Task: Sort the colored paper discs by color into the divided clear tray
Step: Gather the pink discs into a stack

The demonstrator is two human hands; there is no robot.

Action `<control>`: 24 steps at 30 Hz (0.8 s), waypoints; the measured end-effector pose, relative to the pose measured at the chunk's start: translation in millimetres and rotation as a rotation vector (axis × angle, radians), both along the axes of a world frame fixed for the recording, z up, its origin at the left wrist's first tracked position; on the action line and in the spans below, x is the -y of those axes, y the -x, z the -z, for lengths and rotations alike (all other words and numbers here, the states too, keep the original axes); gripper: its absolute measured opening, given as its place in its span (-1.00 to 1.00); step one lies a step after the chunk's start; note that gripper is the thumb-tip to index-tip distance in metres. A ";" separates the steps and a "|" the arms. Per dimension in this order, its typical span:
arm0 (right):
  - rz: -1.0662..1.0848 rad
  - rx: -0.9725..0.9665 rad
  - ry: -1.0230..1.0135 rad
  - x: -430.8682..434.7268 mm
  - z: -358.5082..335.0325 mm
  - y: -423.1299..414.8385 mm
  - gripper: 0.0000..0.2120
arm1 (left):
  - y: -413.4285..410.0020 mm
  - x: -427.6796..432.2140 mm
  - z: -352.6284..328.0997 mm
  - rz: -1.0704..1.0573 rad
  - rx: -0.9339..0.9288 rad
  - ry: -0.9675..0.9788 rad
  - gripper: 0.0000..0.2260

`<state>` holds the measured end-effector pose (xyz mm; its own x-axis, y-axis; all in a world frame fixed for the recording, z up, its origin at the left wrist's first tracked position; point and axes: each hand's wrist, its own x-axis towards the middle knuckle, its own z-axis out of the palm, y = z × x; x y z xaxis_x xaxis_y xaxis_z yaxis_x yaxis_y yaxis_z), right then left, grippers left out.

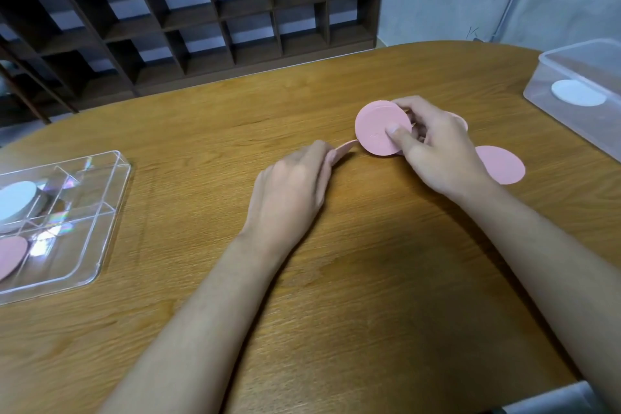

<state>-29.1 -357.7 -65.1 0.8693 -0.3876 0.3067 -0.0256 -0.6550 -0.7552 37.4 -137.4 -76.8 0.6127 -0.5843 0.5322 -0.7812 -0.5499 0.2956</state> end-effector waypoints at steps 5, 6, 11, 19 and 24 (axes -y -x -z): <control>-0.072 -0.008 -0.003 -2.1 3.5 -1.3 -0.61 | 3.6 2.5 0.0 0.001 -0.185 0.214 -0.89; -0.093 -0.016 -0.004 -3.2 4.4 -1.5 -0.59 | 3.8 3.5 0.4 0.004 -0.219 0.242 -0.91; -0.192 -0.054 -0.007 -13.7 3.7 0.6 -0.59 | 3.3 6.1 0.8 0.033 -0.295 0.323 -0.96; -0.274 -0.078 0.002 -23.3 2.1 5.0 -0.60 | -2.4 2.8 2.6 -0.022 -0.474 0.482 -0.75; -0.271 -0.096 0.196 -29.3 2.4 5.2 -0.50 | -3.2 3.6 2.9 -0.050 -0.485 0.464 -0.71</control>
